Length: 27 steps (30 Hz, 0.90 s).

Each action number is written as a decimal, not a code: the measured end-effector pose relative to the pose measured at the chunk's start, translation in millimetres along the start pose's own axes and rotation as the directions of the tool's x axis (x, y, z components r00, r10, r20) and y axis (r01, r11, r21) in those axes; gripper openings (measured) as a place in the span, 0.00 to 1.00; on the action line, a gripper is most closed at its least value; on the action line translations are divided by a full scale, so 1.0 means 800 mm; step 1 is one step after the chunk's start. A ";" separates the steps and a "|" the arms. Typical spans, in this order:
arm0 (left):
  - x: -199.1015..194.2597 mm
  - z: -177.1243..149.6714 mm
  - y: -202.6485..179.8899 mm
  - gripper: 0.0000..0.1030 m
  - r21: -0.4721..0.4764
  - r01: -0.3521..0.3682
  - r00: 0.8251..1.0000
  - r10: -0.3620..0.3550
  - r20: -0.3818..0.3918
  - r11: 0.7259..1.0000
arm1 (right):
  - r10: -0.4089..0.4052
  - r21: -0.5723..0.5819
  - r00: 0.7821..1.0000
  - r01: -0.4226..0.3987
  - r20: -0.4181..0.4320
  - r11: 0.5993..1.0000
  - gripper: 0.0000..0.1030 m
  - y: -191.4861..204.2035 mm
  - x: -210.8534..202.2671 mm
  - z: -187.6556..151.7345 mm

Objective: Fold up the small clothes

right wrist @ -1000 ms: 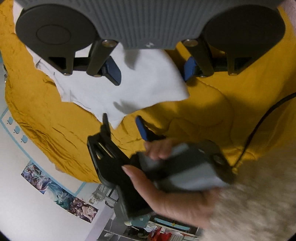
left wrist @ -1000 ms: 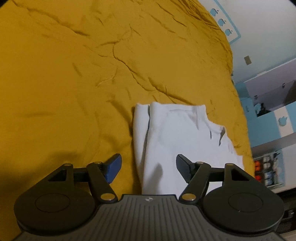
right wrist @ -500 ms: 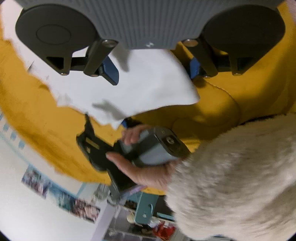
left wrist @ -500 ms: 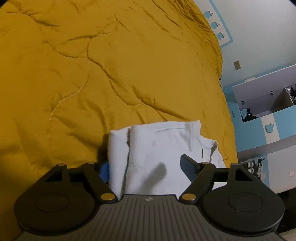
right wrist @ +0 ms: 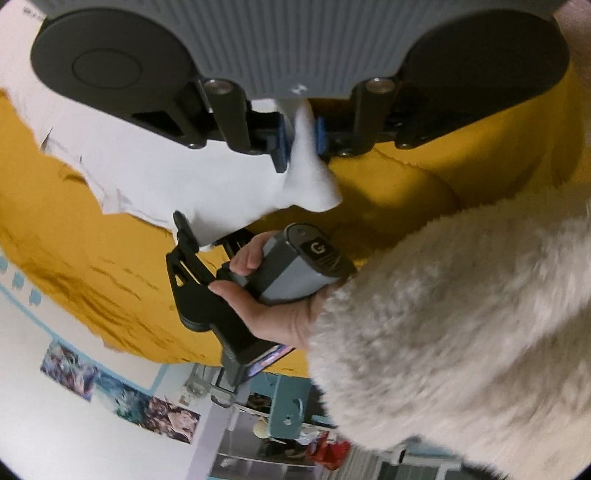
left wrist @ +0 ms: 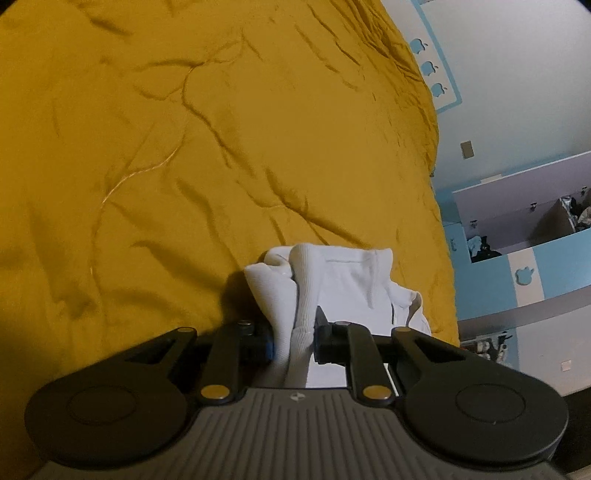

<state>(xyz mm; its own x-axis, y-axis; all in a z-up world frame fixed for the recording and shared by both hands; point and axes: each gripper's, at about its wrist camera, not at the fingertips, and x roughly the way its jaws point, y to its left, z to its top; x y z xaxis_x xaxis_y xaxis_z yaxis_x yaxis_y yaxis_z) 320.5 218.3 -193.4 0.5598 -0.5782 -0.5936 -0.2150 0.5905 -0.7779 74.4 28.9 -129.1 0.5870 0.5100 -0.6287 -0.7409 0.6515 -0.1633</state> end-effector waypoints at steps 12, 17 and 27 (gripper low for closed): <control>-0.002 -0.014 -0.123 0.17 0.092 -0.105 0.991 0.096 0.099 0.990 | -0.018 0.327 0.993 -0.021 0.113 0.945 0.00 -0.086 -0.095 -0.011; 0.045 -0.021 -0.187 0.17 0.098 -0.065 0.997 0.061 0.041 0.993 | -0.119 0.434 0.984 0.052 0.129 0.899 0.00 -0.141 -0.147 -0.045; 0.153 -0.052 -0.304 0.17 0.200 -0.063 0.997 0.069 -0.026 0.978 | -0.306 0.663 0.947 0.171 0.093 0.729 0.00 -0.260 -0.227 -0.127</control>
<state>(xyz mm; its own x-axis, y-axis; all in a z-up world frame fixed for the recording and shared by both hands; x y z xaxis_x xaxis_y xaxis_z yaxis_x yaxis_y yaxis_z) 408.1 -19.3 -85.4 0.5227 -0.5502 -0.6512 -0.0851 0.7264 -0.6820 89.2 -256.2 -58.3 0.8136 0.3360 -0.4746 -0.2239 0.9343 0.2775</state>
